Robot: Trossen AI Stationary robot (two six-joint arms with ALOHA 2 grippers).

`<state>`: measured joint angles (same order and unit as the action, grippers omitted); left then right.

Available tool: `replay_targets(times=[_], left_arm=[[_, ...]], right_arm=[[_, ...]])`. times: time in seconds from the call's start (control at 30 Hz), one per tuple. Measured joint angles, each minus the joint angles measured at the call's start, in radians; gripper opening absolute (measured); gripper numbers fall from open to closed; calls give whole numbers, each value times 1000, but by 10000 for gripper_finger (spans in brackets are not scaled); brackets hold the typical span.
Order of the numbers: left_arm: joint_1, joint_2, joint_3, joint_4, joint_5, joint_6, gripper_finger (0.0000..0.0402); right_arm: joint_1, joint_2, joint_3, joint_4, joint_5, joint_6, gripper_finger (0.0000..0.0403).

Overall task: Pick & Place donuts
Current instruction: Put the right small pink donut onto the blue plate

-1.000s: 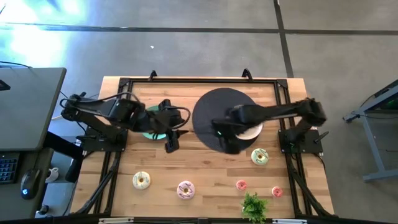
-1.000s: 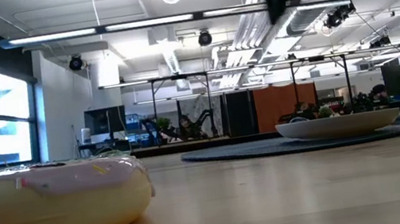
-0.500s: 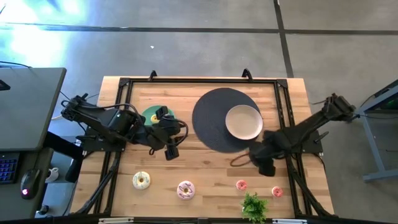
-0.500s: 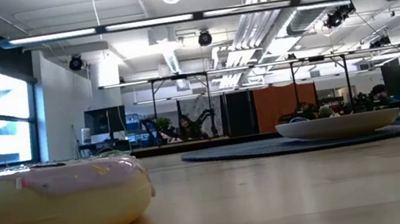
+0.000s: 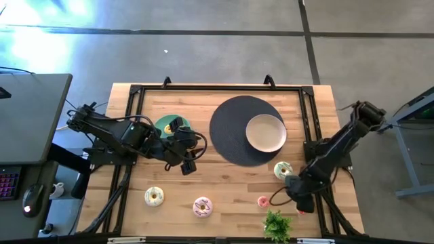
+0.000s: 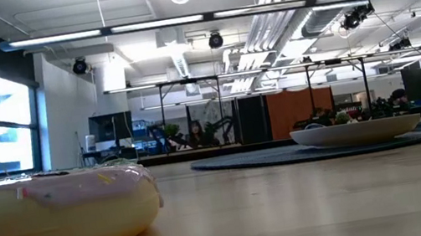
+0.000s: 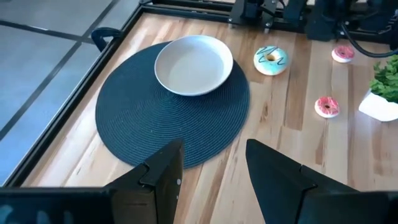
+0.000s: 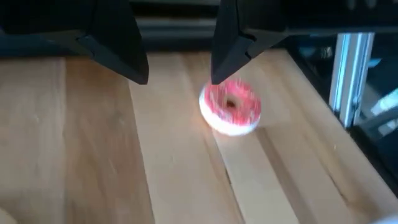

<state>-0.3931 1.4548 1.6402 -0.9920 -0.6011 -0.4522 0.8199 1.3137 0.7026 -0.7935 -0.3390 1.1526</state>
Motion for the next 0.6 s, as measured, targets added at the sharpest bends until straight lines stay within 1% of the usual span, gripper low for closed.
replay_targets(times=[0.1,0.23,0.4,0.5,0.6], left_arm=[[0,0,0,0,-15,1,172],[0,0,0,2,-16,1,172],[0,0,0,2,-16,1,172],[0,0,0,2,-16,1,172],[0,0,0,2,-16,1,172]], right_arm=[[30,0,-53,123,20,41,171],[66,1,-122,277,25,47,171],[111,1,-153,314,44,68,171],[141,1,-163,391,43,71,171],[171,1,-164,419,70,71,171]])
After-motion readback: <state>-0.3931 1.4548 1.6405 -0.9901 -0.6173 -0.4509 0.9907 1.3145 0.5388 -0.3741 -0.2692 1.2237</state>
